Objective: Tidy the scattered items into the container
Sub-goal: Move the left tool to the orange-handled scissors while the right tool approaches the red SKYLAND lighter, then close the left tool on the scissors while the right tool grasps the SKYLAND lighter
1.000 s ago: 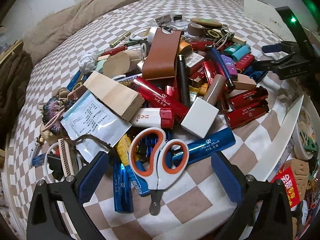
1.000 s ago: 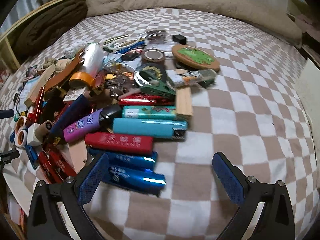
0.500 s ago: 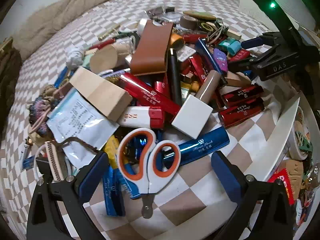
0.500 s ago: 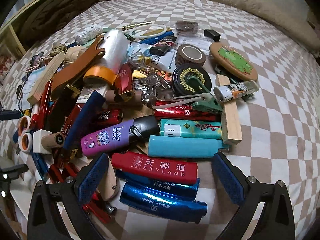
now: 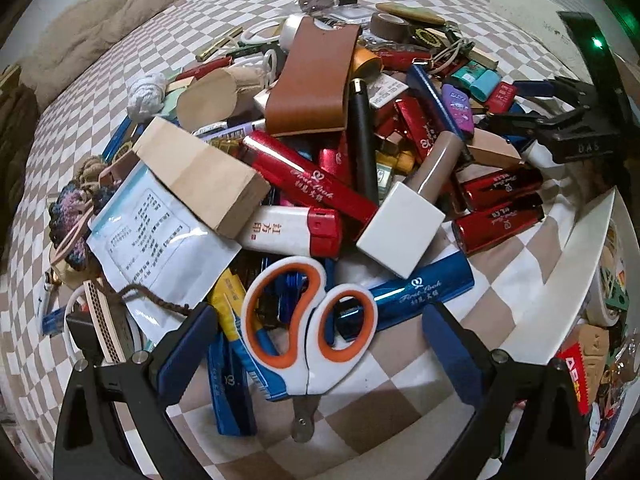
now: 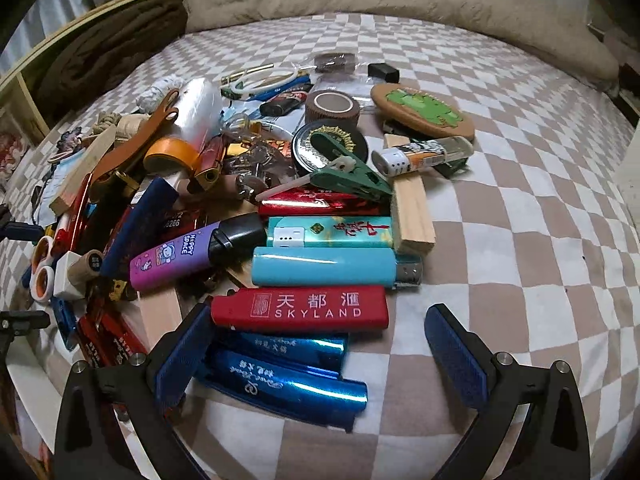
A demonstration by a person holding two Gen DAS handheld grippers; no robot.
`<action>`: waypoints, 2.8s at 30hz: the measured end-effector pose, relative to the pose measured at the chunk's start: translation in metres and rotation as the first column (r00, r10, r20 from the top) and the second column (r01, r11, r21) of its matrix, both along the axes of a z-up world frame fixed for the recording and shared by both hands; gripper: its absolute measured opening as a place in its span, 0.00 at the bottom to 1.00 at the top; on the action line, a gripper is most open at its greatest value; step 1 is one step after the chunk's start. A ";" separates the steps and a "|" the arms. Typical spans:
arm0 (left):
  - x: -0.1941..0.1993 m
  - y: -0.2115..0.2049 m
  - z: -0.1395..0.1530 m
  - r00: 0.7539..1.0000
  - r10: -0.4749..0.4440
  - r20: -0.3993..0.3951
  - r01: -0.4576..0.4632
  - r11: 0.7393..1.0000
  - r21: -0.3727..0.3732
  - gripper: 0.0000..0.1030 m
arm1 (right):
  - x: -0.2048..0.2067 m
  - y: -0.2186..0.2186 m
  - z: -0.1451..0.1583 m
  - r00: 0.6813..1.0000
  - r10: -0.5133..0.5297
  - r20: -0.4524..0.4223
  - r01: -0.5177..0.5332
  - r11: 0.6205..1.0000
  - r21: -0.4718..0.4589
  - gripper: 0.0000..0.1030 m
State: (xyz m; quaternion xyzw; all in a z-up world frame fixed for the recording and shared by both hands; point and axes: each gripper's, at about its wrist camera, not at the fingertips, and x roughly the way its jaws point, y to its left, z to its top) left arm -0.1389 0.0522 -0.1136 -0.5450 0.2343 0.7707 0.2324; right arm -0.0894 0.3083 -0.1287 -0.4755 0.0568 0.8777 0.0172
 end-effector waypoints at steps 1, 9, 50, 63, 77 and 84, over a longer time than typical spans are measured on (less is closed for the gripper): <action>-0.001 0.000 0.000 1.000 0.002 0.002 -0.002 1.000 -0.002 1.00 | 0.002 0.002 0.000 1.000 -0.013 -0.008 0.013 1.000 0.002 1.00; 0.010 0.000 0.004 0.998 0.028 -0.051 -0.026 0.999 0.037 0.91 | 0.017 0.045 0.002 0.983 -0.178 -0.050 0.177 0.984 -0.038 1.00; 0.004 -0.031 0.008 0.998 0.049 -0.025 -0.050 0.998 -0.047 0.71 | 0.015 0.031 0.001 0.981 -0.174 -0.081 0.173 0.985 -0.017 1.00; 0.024 0.009 0.015 0.983 -0.184 -0.015 0.180 0.974 -0.135 0.80 | 0.011 0.032 0.000 0.989 -0.126 -0.077 0.126 0.992 -0.009 0.75; 0.020 0.011 0.008 0.991 -0.102 0.090 0.114 0.983 -0.141 0.63 | 0.015 0.032 0.000 0.988 -0.130 -0.089 0.130 0.991 -0.005 0.70; 0.020 -0.001 0.017 0.998 -0.061 0.030 0.064 0.992 -0.109 0.48 | 0.022 0.039 0.001 0.977 -0.186 -0.108 0.184 0.983 -0.023 0.42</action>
